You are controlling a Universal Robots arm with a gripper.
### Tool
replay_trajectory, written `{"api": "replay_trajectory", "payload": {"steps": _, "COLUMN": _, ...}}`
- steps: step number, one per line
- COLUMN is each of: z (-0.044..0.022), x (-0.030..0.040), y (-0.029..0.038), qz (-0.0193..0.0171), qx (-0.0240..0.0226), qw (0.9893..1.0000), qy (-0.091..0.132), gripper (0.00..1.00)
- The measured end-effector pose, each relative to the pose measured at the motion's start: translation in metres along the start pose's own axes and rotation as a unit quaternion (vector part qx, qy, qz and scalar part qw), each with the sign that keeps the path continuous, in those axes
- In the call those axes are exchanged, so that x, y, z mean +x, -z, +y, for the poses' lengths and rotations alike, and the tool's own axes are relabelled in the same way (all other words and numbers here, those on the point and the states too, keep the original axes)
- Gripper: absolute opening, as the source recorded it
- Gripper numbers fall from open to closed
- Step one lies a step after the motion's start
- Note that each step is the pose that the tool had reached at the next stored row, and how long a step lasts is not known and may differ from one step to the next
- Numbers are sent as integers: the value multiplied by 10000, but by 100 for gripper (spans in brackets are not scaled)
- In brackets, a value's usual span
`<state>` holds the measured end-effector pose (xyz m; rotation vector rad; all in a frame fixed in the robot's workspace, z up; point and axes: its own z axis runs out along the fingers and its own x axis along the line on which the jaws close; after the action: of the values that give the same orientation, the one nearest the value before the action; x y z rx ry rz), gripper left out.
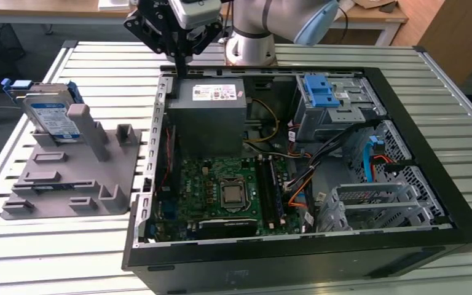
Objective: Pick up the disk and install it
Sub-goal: 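Reach for the disk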
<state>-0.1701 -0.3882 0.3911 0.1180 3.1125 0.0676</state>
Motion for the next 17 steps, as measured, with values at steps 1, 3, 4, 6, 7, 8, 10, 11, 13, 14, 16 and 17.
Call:
{"api": "replay_trajectory", "payload": {"steps": 1, "z": 0, "x": 0, "y": 0, "qz": 0, "qx": 0, "qw": 10000, "qy": 0, "gripper": 11}}
{"api": "replay_trajectory", "payload": {"steps": 3, "z": 0, "x": 0, "y": 0, "qz": 0, "qx": 0, "qw": 10000, "qy": 0, "gripper": 11}}
{"api": "replay_trajectory", "payload": {"steps": 4, "z": 0, "x": 3, "y": 0, "qz": 0, "qx": 0, "qw": 10000, "qy": 0, "gripper": 11}}
{"api": "replay_trajectory", "payload": {"steps": 6, "z": 0, "x": 4, "y": 0, "qz": 0, "qx": 0, "qw": 10000, "qy": 0, "gripper": 11}}
{"api": "replay_trajectory", "payload": {"steps": 7, "z": 0, "x": 5, "y": 0, "qz": 0, "qx": 0, "qw": 10000, "qy": 0, "gripper": 11}}
{"api": "replay_trajectory", "payload": {"steps": 8, "z": 0, "x": 5, "y": 0, "qz": 0, "qx": 0, "qw": 10000, "qy": 0, "gripper": 11}}
{"api": "replay_trajectory", "payload": {"steps": 10, "z": 0, "x": 5, "y": 0, "qz": 0, "qx": 0, "qw": 10000, "qy": 0, "gripper": 11}}
{"api": "replay_trajectory", "payload": {"steps": 11, "z": 0, "x": 5, "y": 0, "qz": 0, "qx": 0, "qw": 10000, "qy": 0, "gripper": 11}}
{"api": "replay_trajectory", "payload": {"steps": 13, "z": -1, "x": 11, "y": 0, "qz": 0, "qx": 0, "qw": 10000, "qy": 0, "gripper": 11}}
{"api": "replay_trajectory", "payload": {"steps": 14, "z": -1, "x": 18, "y": 0, "qz": 0, "qx": 0, "qw": 10000, "qy": 0, "gripper": 11}}
{"api": "replay_trajectory", "payload": {"steps": 16, "z": -1, "x": 18, "y": 1, "qz": 0, "qx": 0, "qw": 10000, "qy": 0, "gripper": 11}}
{"api": "replay_trajectory", "payload": {"steps": 17, "z": -2, "x": 20, "y": 1, "qz": 0, "qx": 0, "qw": 10000, "qy": 0, "gripper": 11}}
